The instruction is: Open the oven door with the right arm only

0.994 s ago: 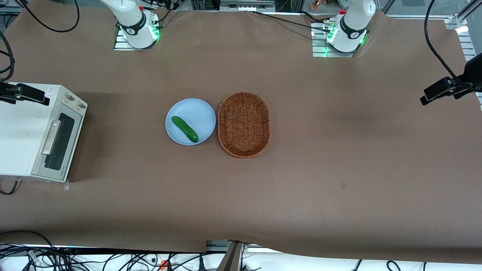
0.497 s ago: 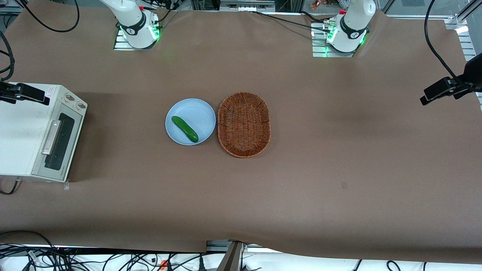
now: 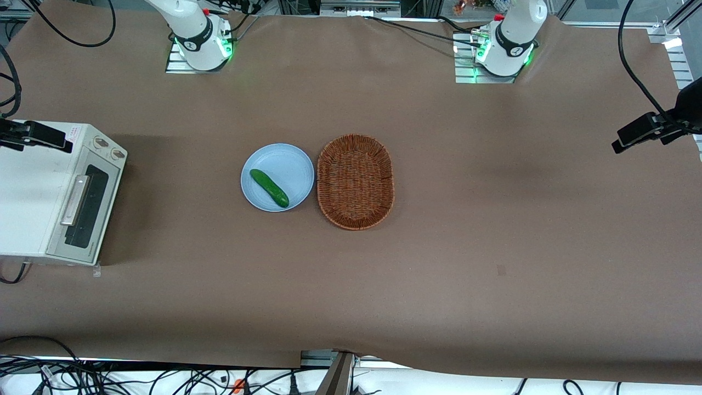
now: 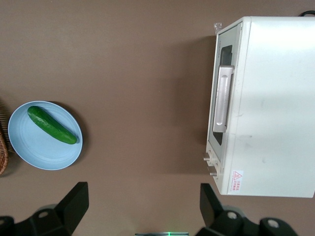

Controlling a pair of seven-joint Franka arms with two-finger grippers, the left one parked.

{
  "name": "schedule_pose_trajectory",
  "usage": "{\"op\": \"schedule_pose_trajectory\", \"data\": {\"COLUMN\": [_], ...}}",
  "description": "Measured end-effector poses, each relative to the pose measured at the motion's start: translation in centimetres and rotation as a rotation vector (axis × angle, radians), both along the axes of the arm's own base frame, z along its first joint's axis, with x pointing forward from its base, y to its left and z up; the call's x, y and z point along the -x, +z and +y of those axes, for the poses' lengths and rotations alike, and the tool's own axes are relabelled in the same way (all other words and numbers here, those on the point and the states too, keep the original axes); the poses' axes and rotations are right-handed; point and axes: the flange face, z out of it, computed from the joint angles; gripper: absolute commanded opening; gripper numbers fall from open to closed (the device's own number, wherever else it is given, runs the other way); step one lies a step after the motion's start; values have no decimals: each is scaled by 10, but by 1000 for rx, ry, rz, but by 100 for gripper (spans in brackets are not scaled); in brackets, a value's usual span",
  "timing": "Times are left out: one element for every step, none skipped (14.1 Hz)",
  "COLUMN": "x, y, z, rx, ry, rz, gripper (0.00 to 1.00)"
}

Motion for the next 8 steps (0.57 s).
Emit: {"op": "schedule_pose_trajectory", "data": {"x": [0, 0, 1, 1, 1, 1, 1, 2], "y": [0, 0, -1, -1, -1, -1, -2, -3], "z": [0, 1, 1, 1, 1, 1, 1, 1], "rx": [0, 0, -1, -1, -1, -1, -1, -2], "ry": [0, 1, 2, 2, 2, 2, 2, 2], "rz": [2, 4, 7, 8, 9, 11, 14, 19], "gripper": [100, 100, 100, 100, 100, 100, 100, 100]}}
